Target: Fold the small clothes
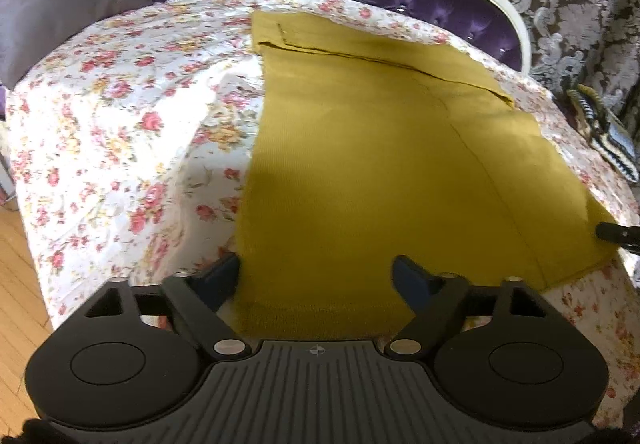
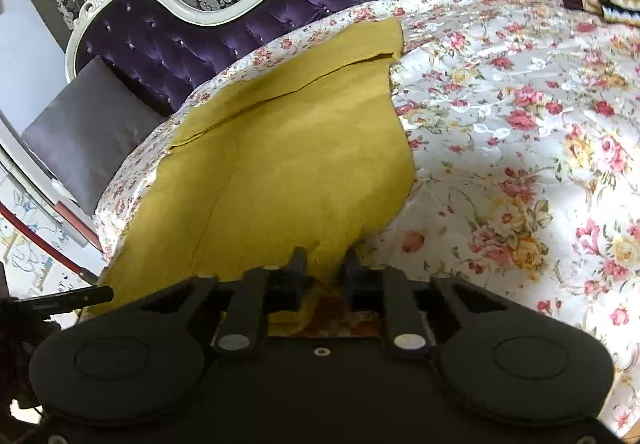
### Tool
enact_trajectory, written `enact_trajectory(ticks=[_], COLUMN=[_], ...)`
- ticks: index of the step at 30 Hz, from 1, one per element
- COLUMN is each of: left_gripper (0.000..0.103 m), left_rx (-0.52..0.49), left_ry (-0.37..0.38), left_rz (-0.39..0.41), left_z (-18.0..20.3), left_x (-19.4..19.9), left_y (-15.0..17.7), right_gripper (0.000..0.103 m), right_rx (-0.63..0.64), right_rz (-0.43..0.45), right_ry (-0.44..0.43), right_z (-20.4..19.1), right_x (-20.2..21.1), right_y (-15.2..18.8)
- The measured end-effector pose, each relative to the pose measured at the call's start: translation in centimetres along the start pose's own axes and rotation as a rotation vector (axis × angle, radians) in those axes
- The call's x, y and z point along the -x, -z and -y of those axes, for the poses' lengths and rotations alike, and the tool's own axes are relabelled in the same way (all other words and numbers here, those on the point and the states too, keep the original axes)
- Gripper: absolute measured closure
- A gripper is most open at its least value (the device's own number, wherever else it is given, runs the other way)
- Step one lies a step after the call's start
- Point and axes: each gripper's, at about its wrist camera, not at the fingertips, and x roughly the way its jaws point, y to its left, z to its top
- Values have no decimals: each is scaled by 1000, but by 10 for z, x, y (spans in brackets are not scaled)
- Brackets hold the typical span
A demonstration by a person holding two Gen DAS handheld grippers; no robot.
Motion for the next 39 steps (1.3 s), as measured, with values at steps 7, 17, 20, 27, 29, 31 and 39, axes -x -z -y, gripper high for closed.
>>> enact_trajectory(ticks=[7, 17, 20, 27, 29, 31, 39], left_gripper=[81, 99, 99, 99, 99, 99, 99], left_rx=[37, 210, 244, 255, 253, 246, 277], left_ry=[-43, 150, 193, 265, 269, 267, 238], left_rz=[-3, 21, 82, 195, 232, 264, 324], left_z=[-11, -20, -24, -28, -29, -31, -40], left_x=[4, 12, 19, 17, 14, 9, -44], left_y=[-2, -13, -34, -96, -116, -135, -211], right_gripper=[83, 86, 86, 86, 86, 86, 86], right_rx=[-52, -117, -131, -145, -141, -130, -128], right_rz=[-5, 45, 86, 175, 208, 238, 291], right_ry=[-56, -139, -169, -224, -227, -224, -183], right_z=[7, 7, 6, 6, 9, 10, 25], right_x=[-1, 6, 9, -3, -12, -23, -86], right_y=[1, -10, -24, -77, -97, -115, -190])
